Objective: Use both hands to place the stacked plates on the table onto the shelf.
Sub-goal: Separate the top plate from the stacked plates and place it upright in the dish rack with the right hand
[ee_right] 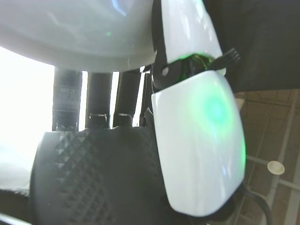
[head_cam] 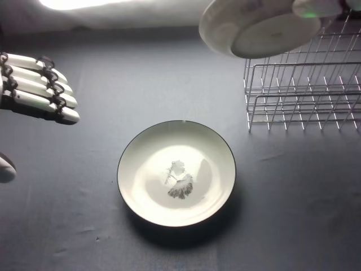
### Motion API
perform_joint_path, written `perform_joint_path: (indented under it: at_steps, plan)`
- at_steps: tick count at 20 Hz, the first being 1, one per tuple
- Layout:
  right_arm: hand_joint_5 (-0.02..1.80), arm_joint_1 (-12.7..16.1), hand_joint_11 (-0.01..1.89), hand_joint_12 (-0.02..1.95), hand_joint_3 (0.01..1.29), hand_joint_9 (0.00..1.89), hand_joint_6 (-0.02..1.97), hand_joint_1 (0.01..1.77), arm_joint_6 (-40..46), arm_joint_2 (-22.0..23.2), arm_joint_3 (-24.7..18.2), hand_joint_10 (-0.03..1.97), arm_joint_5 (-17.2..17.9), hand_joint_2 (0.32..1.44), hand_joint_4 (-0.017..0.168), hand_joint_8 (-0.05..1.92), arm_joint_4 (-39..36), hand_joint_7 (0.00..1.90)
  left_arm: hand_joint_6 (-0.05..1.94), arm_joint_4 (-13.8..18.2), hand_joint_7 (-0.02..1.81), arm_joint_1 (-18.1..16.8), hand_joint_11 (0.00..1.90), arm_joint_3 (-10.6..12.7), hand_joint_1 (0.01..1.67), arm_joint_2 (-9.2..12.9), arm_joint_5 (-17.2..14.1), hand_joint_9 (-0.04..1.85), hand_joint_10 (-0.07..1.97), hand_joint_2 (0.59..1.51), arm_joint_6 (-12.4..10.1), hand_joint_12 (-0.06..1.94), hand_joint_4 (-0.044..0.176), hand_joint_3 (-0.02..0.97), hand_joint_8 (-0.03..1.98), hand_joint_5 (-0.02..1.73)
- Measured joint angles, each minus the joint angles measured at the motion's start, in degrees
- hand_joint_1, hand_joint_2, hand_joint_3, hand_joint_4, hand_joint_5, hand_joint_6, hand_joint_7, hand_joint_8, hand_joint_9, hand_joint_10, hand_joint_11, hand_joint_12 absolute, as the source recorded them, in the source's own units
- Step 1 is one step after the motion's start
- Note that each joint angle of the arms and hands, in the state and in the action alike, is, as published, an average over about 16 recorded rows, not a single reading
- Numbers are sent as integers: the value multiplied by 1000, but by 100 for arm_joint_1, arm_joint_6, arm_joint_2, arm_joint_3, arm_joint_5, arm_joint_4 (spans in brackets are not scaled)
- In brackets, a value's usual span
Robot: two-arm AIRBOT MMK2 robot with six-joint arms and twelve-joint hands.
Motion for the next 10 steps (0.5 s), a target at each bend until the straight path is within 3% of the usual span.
perform_joint_path:
  at_steps: [10]
  plan:
    - [952, -245, 996, 896, 14, 1101, 776, 1382, 6, 204, 318, 920, -42, 971, -7, 652, 204, 1142, 9, 83, 149, 45, 13, -331, 14, -294, 416, 130, 8, 1108, 35, 285, 5, -11, 6, 177]
